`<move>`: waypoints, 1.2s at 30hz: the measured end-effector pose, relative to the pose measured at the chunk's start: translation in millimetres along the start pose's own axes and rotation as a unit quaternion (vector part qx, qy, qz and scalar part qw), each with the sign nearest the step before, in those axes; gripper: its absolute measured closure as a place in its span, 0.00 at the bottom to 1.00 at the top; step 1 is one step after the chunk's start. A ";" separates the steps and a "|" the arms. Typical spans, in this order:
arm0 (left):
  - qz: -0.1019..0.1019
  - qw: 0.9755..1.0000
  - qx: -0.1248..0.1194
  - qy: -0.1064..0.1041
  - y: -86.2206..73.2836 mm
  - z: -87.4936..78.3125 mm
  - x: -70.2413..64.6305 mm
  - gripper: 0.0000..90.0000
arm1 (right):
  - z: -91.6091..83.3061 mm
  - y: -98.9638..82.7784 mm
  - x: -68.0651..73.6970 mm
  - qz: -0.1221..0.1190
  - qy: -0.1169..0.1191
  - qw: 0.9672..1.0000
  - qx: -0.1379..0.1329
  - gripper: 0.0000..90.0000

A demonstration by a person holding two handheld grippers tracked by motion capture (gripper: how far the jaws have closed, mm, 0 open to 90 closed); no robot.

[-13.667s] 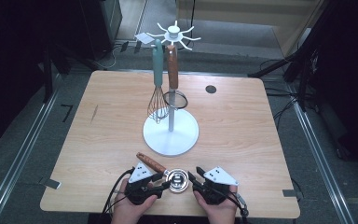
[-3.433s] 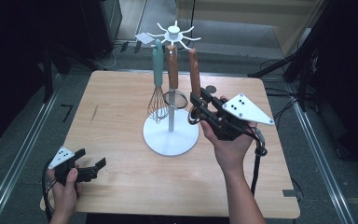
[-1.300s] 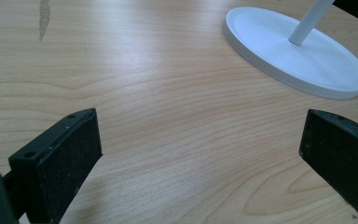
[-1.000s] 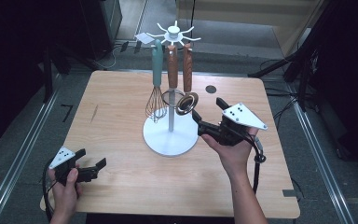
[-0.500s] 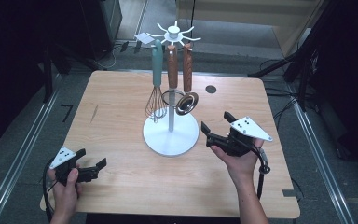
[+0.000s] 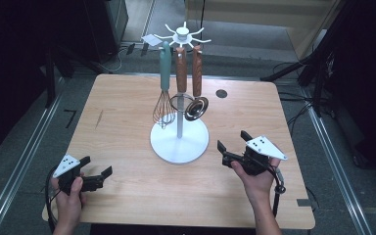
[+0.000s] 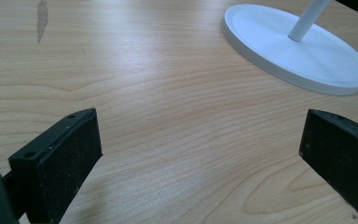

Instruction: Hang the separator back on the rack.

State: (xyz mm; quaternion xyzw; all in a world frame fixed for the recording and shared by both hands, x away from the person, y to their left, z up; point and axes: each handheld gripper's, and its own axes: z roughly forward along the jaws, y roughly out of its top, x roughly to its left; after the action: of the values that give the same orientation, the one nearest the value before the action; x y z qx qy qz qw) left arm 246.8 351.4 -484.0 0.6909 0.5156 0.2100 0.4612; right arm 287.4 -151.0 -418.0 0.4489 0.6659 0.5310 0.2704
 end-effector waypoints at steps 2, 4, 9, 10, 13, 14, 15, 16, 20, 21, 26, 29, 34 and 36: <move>0.000 1.000 0.000 0.000 0.0 0.0 0.0 0.00 | -0.1 -8.7 -1.5 -0.002 -0.002 1.000 0.005 0.15; 0.001 1.000 0.001 0.001 0.0 0.0 -0.1 0.00 | 0.4 -16.1 -3.0 -0.005 -0.007 1.000 0.014 0.15; 0.001 1.000 0.001 0.001 0.0 0.0 -0.2 0.00 | -1.3 -27.6 -6.3 -0.003 -0.014 1.000 0.028 0.16; 0.001 1.000 0.001 0.001 0.0 0.0 -0.3 0.00 | -2.2 -30.0 -7.7 0.000 -0.013 1.000 0.027 0.16; 0.001 1.000 0.001 0.001 -0.1 0.1 -0.8 0.00 | -4.4 -35.5 -11.2 0.004 -0.017 0.999 0.033 0.16; 0.001 1.000 0.002 0.000 -0.1 0.1 -0.9 0.00 | -5.2 -37.1 -12.1 0.005 -0.018 0.999 0.035 0.16; 0.001 1.000 0.001 0.001 -0.1 0.1 -0.9 0.00 | -6.4 -40.0 -14.1 0.006 -0.019 0.999 0.037 0.16; 0.001 1.000 0.001 0.001 -0.1 0.1 -0.7 0.00 | -7.2 -41.7 -15.4 0.006 -0.019 0.999 0.038 0.16; 0.002 1.000 0.001 0.001 -0.1 0.0 -0.6 0.00 | -12.9 -49.7 -23.0 0.010 -0.023 0.999 0.048 0.16; 0.001 1.000 0.001 0.001 -0.1 0.1 -0.7 0.00 | -14.8 -52.0 -25.5 0.012 -0.024 0.998 0.049 0.16; 0.000 1.000 0.001 0.002 -0.1 -0.1 -0.3 0.00 | -22.7 -61.4 -34.3 0.025 -0.033 0.998 0.056 0.16; -0.001 1.000 0.000 0.001 -0.2 -0.1 -0.3 0.00 | -26.7 -68.4 -38.8 0.032 -0.039 0.997 0.062 0.16; -0.007 1.000 -0.002 -0.002 -0.4 -0.4 0.5 0.00 | -32.7 -75.0 -42.8 0.026 -0.051 0.996 0.063 0.16; -0.006 1.000 -0.002 -0.002 -0.4 -0.4 0.4 0.00 | -34.7 -77.7 -43.4 0.014 -0.072 0.995 0.069 0.16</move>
State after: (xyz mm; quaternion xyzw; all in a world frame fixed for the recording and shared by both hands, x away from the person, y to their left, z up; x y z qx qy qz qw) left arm 246.5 351.9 -484.2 0.6871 0.5186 0.2070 0.4649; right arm 253.8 -208.2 -486.9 0.5123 0.6735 0.4542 0.2787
